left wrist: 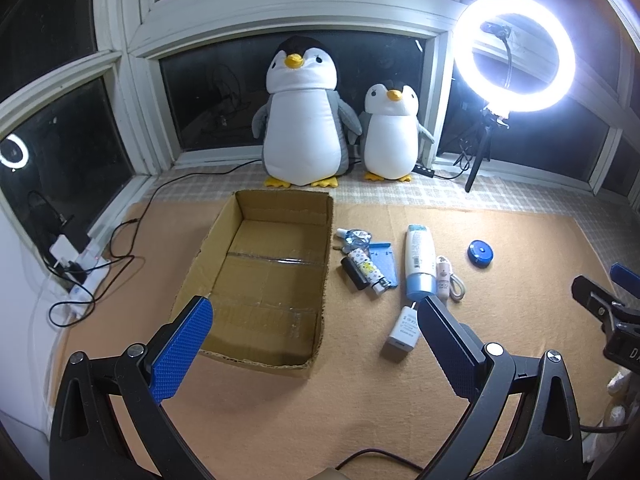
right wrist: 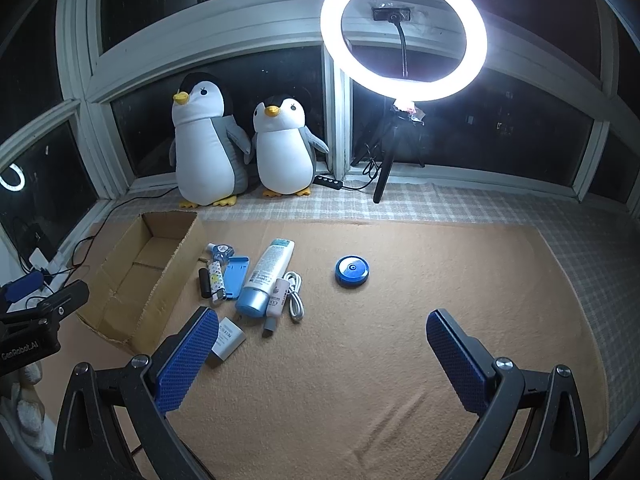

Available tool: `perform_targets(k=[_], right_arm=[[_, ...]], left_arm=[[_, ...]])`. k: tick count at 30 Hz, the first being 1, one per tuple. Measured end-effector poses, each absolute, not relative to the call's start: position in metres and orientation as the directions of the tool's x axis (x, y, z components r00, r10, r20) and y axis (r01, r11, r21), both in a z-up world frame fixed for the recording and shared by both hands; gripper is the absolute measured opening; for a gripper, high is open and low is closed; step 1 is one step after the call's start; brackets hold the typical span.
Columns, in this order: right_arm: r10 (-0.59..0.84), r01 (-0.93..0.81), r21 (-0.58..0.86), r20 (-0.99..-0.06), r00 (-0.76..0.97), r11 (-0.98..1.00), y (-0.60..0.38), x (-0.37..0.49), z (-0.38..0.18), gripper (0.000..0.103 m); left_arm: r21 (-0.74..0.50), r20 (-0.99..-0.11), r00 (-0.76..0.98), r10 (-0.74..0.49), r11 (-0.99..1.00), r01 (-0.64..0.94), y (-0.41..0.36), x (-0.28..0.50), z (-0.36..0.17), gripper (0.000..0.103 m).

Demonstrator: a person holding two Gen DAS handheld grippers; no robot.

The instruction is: Organize rigid objects

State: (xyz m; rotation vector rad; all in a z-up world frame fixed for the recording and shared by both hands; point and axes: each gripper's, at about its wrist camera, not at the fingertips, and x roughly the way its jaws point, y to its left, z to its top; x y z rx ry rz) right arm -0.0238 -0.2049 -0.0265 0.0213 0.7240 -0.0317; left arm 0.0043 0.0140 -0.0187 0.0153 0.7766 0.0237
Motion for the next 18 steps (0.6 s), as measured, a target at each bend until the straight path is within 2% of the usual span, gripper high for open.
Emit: perform_targets(k=[18], right_arm=[[-0.006, 0.02, 0.013, -0.69, 0.724, 1.0, -0.205, -0.01, -0.045, 0.103]], left_arm=[[0.045, -0.744, 0.647, 0.165, 0.979, -0.198, 0.092, 0.015, -0.055, 0.099]])
